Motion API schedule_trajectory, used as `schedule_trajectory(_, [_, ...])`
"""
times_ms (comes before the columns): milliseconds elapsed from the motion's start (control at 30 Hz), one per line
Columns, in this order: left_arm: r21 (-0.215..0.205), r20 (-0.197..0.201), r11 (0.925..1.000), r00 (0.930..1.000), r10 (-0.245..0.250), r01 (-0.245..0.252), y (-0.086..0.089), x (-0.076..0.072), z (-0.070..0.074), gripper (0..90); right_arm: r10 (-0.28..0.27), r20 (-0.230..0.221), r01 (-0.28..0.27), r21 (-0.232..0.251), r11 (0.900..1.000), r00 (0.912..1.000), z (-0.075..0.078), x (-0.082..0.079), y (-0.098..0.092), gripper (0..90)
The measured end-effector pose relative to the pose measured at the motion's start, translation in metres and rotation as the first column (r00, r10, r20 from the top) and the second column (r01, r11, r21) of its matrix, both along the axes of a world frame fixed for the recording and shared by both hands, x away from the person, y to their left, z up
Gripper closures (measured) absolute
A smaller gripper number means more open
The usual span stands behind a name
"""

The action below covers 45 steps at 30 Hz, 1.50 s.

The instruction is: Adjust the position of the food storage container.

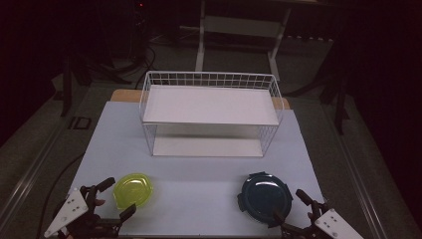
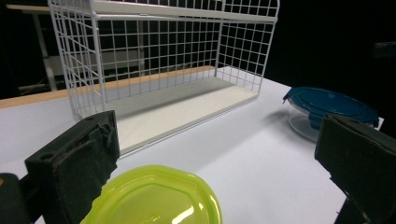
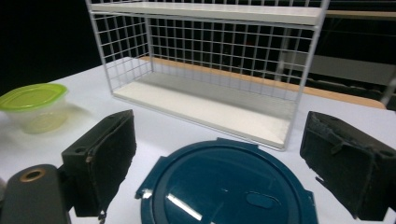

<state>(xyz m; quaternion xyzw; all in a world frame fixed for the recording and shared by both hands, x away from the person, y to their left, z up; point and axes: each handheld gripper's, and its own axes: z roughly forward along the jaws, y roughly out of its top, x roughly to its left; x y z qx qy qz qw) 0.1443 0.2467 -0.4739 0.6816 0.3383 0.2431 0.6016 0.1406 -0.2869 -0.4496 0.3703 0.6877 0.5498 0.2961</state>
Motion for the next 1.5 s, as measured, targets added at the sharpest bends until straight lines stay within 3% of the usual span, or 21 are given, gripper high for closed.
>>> schedule_trajectory(167, [-0.013, 0.003, 0.9999, 1.0, -0.001, 0.001, 0.001, -0.001, 0.002, 0.0, 0.013, 0.002, -0.013, -0.009, 1.0, 0.9999, 0.004, -0.002, 0.004, 10.4])
schedule_trajectory(367, [-0.014, 0.008, 0.9999, 1.0, -0.006, 0.006, 0.001, -0.002, 0.003, 0.0, 0.014, 0.038, -0.014, -0.003, 1.0, 0.9992, 0.018, -0.008, 0.006, 10.4])
schedule_trajectory(567, [-0.021, 0.009, 0.9997, 0.9999, -0.012, 0.012, 0.0, -0.003, 0.004, 0.0, 0.005, 0.031, -0.005, 0.012, 1.0, 0.9995, 0.025, -0.007, 0.009, 10.4])
schedule_trajectory(667, [-0.027, 0.01, 0.9995, 0.9999, -0.013, 0.014, 0.001, -0.003, 0.005, 0.0, 0.026, 0.037, -0.027, 0.027, 0.999, 0.999, 0.029, -0.006, 0.011, 10.4])
schedule_trajectory(1067, [-0.03, 0.007, 0.9994, 0.9998, -0.016, 0.016, 0.001, -0.003, 0.005, 0.0, 0.003, 0.067, -0.001, -0.026, 1.0, 0.9978, 0.049, 0.018, 0.012, 10.4])
schedule_trajectory(1267, [-0.03, 0.007, 0.9994, 0.9998, -0.018, 0.018, 0.002, -0.004, 0.005, 0.0, 0.01, 0.038, -0.008, -0.052, 0.999, 0.9992, 0.05, 0.035, 0.015, 10.9])
schedule_trajectory(1500, [-0.032, 0.002, 0.9992, 0.9997, -0.023, 0.023, 0.002, -0.003, 0.004, 0.0, 0.018, -0.024, -0.019, -0.058, 0.998, 0.9996, 0.039, 0.054, 0.013, 20.7])
